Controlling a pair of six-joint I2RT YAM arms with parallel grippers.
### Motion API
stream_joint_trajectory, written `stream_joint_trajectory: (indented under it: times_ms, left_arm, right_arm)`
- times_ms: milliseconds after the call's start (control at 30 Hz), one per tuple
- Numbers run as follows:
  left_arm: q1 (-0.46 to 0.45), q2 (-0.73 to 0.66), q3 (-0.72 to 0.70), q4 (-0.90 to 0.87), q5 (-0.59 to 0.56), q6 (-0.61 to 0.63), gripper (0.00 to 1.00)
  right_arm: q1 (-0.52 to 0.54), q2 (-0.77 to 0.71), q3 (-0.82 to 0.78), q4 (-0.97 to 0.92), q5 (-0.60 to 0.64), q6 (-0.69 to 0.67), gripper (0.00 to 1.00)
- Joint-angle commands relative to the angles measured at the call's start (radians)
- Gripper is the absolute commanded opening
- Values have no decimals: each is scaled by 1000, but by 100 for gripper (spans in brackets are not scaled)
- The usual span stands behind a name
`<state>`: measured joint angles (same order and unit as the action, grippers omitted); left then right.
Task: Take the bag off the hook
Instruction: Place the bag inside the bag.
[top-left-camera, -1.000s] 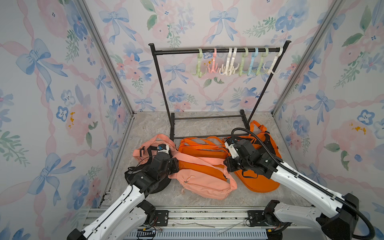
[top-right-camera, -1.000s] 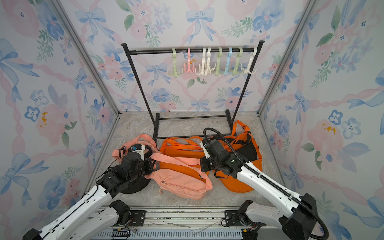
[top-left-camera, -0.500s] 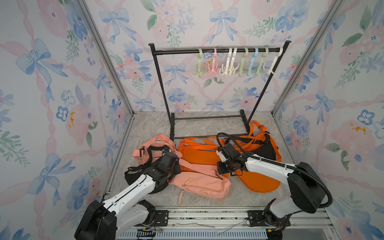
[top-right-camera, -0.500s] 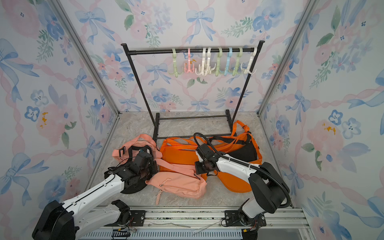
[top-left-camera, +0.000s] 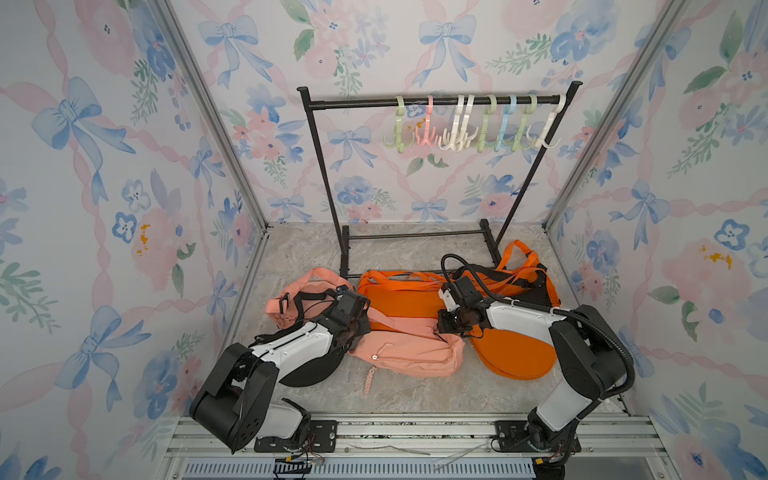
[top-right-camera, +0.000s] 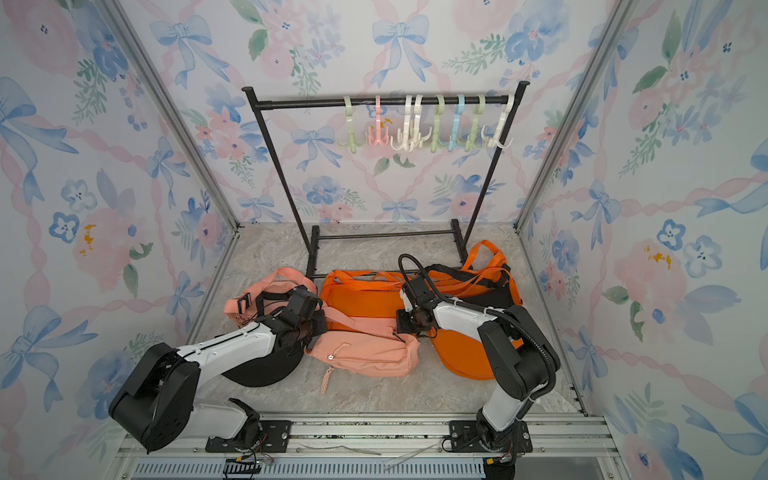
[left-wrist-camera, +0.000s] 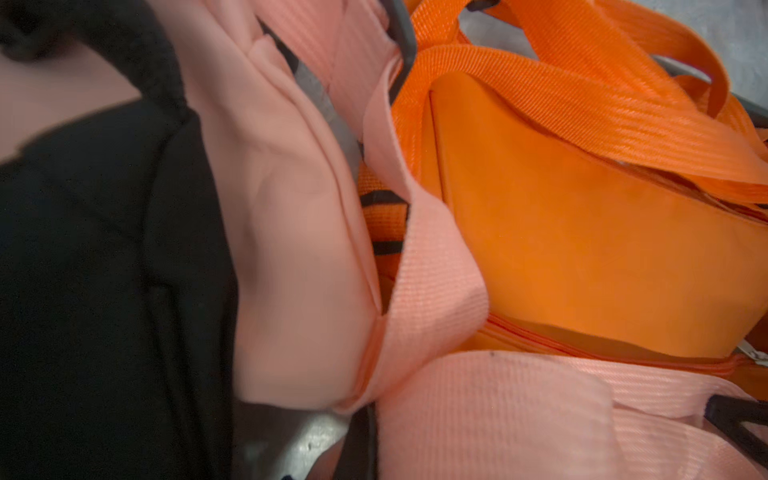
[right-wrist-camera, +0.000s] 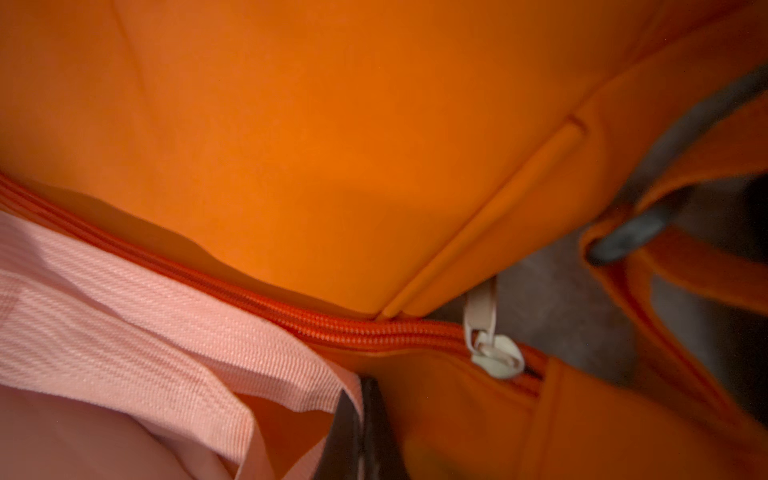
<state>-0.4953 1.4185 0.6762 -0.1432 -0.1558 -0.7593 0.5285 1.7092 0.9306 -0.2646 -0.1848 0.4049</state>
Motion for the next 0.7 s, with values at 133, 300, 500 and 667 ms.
stream_joint_trajectory:
  times_ms: [133,300,500,667]
  left_arm:
    - [80,23,115,-35,-117,78,0]
    - [81,-64,144,-95,-109,80,0]
    - [62,-256,177,-168,-106,78,0]
    - [-4,-400,240,-250,-181,91,0]
  right_arm:
    - [-61,26,105,-87,103,-36,0]
    - [-60,-128,125,-173,131,-62,0]
    - [-46,-412,146,-320,194,-85,0]
    - [28,-639,230,-500,353,-94,0]
